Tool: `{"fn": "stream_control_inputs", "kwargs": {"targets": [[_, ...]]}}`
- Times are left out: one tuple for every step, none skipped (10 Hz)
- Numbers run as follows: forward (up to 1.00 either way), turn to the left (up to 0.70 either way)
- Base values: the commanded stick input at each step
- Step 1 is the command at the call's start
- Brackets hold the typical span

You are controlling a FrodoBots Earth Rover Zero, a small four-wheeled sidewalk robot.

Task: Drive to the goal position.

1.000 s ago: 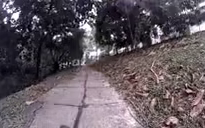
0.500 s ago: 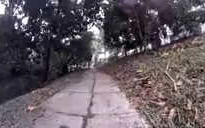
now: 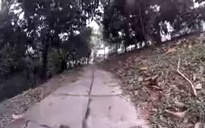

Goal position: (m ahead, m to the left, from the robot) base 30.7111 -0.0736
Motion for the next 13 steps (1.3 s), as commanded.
{"fn": "stream_control_inputs", "kwargs": {"targets": [[0.70, -0.11], [0.70, 0.00], [0.70, 0.00], [0.70, 0.00], [0.70, 0.00], [0.70, 0.00], [0.70, 0.18], [0.70, 0.33], [0.70, 0.00], [0.70, 0.01], [0.70, 0.06], [0.70, 0.18], [0.70, 0.12]]}}
